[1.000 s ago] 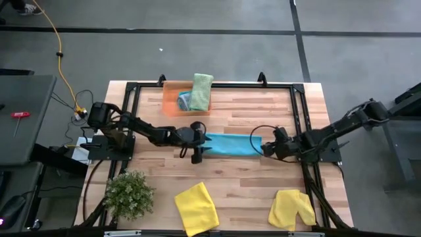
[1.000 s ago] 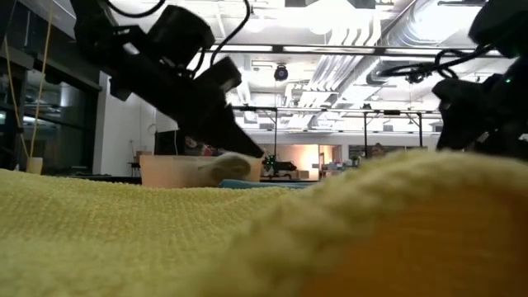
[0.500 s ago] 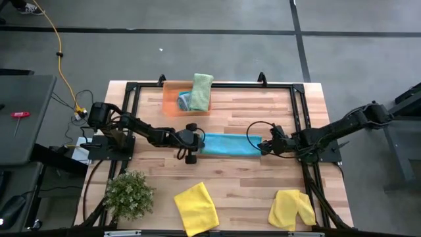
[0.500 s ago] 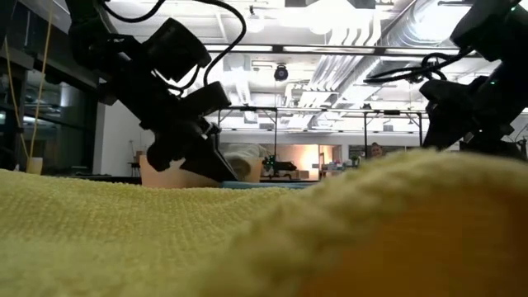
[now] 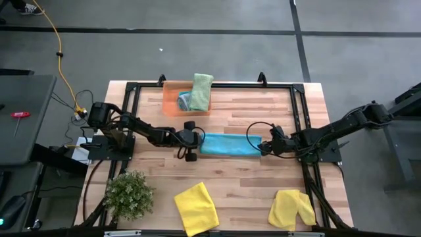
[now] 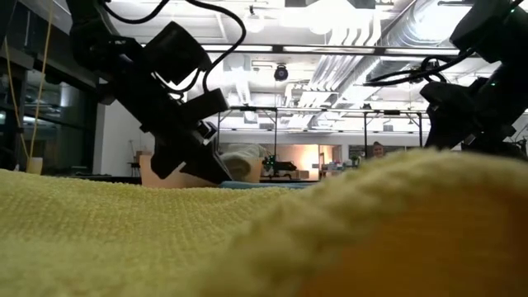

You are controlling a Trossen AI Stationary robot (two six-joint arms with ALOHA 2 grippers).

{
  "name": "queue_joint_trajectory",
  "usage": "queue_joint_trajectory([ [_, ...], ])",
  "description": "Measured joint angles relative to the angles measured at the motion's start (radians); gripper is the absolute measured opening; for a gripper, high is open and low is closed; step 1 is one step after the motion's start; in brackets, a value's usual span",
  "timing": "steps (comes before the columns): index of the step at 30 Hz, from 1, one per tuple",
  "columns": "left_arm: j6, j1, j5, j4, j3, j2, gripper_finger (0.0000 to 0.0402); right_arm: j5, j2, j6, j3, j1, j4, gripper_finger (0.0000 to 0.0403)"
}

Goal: Fold microfiber towels
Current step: Fold the blue microfiber cloth on the table

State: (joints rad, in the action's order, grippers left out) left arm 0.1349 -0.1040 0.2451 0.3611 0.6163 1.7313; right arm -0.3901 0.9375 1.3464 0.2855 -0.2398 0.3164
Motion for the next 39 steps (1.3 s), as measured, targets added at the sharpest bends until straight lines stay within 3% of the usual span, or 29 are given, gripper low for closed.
queue_joint_trajectory([
  [39, -0.003, 0.0, 0.004, -0.028, 0.0, 0.0, 0.0, -0.027, 0.003, 0.015, 0.0, 0.0, -0.001, 0.0254],
])
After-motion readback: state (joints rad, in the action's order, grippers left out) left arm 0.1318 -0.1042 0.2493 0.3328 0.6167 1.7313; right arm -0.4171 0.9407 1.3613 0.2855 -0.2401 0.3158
